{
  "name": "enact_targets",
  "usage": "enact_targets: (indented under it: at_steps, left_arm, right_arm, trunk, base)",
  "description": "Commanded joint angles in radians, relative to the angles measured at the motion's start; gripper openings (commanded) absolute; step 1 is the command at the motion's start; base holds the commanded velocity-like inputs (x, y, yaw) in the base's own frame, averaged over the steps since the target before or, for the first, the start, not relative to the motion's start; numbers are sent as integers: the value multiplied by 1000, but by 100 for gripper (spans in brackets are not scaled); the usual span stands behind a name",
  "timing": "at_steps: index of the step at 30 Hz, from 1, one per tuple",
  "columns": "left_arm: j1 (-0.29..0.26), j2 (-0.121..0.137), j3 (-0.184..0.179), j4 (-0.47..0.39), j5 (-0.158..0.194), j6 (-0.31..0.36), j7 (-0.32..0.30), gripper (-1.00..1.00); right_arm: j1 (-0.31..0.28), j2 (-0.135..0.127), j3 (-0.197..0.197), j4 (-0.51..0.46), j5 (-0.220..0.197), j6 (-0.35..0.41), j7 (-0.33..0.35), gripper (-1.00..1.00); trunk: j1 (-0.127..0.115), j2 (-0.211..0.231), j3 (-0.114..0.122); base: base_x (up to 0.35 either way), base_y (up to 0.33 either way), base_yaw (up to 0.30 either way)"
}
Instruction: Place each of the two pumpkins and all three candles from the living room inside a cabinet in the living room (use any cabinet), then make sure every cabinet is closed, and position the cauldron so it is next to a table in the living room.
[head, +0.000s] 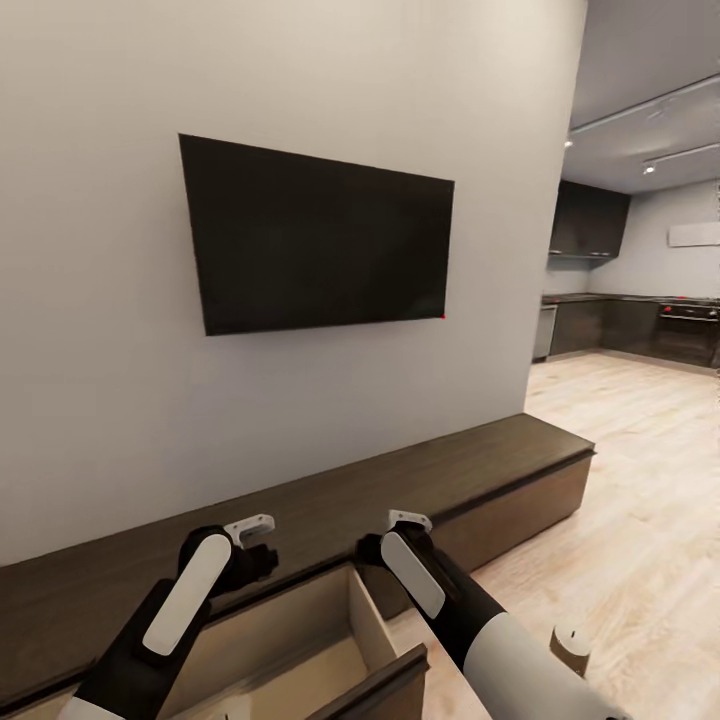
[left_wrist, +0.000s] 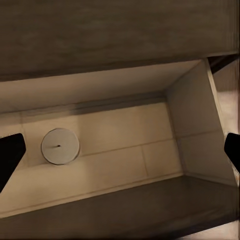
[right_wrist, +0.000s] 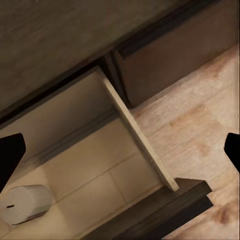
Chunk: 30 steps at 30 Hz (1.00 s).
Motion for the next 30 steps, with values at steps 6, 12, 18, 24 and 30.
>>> enact_targets:
  at_steps: [6,12,18,24,30]
  left_arm:
    - [-1,1,-2,-1,8,2,11,100]
    - [-1,2,-2,-1,8,2,11,100]
    - [-1,2,-2,-1,7,2,11,100]
    - [-1,3,-2,-1,6,2,11,100]
    - [-1,1,-2,1,-23,2,10,100]
  right_arm:
    - [-1,-1,2,-1,-7,-3,-1,100]
    - [-1,-1,3,-1,-7,-3,3,100]
    - [-1,-1,3,-1,-7,-4,4,100]
    - [-1,0,3,-1,-7,-4,4,100]
    - [-1,-1,3,-1,-7,-4,4,100]
  trunk:
    - [0,-1,-1]
    - [0,-1,-1]
    - [0,-1,-1]
    - [0,-1,-1]
    - [0,-1,-1]
  base:
    - [0,-275,-1]
    - [0,-275,0]
    - [59,-275,0]
    - [109,-275,0]
    - [138,-270,0]
